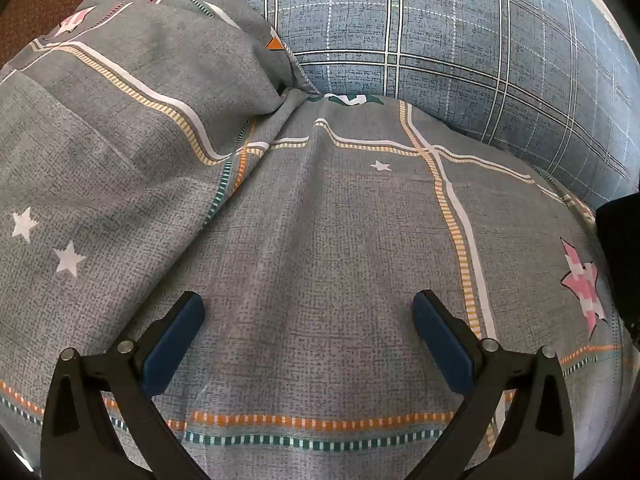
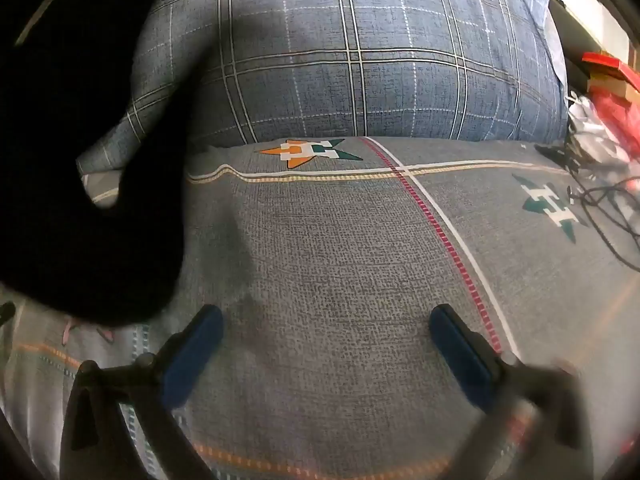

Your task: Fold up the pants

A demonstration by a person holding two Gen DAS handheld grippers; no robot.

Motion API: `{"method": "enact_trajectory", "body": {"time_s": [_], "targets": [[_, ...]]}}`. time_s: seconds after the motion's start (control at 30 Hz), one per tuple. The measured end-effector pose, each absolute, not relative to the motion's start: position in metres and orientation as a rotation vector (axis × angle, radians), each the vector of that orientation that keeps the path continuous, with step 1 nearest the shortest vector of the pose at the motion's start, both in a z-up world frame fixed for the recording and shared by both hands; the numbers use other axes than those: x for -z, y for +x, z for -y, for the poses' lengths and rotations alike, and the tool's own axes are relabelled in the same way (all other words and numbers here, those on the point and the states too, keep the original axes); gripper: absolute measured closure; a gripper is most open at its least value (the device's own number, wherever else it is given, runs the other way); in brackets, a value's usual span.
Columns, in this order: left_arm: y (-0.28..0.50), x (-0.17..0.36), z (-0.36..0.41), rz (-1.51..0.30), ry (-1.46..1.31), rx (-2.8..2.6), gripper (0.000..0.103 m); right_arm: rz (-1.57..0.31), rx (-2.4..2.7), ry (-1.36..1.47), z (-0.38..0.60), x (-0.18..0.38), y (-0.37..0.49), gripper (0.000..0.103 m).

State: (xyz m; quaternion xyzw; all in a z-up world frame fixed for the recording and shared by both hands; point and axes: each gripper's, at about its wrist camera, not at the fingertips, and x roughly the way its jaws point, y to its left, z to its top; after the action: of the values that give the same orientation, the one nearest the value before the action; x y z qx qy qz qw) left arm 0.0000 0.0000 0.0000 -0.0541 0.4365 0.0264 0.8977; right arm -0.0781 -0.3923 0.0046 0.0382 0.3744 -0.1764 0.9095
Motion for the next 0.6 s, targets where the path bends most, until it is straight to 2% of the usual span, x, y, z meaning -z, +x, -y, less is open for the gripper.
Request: {"method": "enact_trajectory", "body": {"time_s": [0.6], "targets": [[0.002, 0.001, -0.001, -0.905, -0.111, -0.054, 0.0, -0.773, 0.36, 0.085, 0.392, -0.006, -0.081, 0.0]]}}
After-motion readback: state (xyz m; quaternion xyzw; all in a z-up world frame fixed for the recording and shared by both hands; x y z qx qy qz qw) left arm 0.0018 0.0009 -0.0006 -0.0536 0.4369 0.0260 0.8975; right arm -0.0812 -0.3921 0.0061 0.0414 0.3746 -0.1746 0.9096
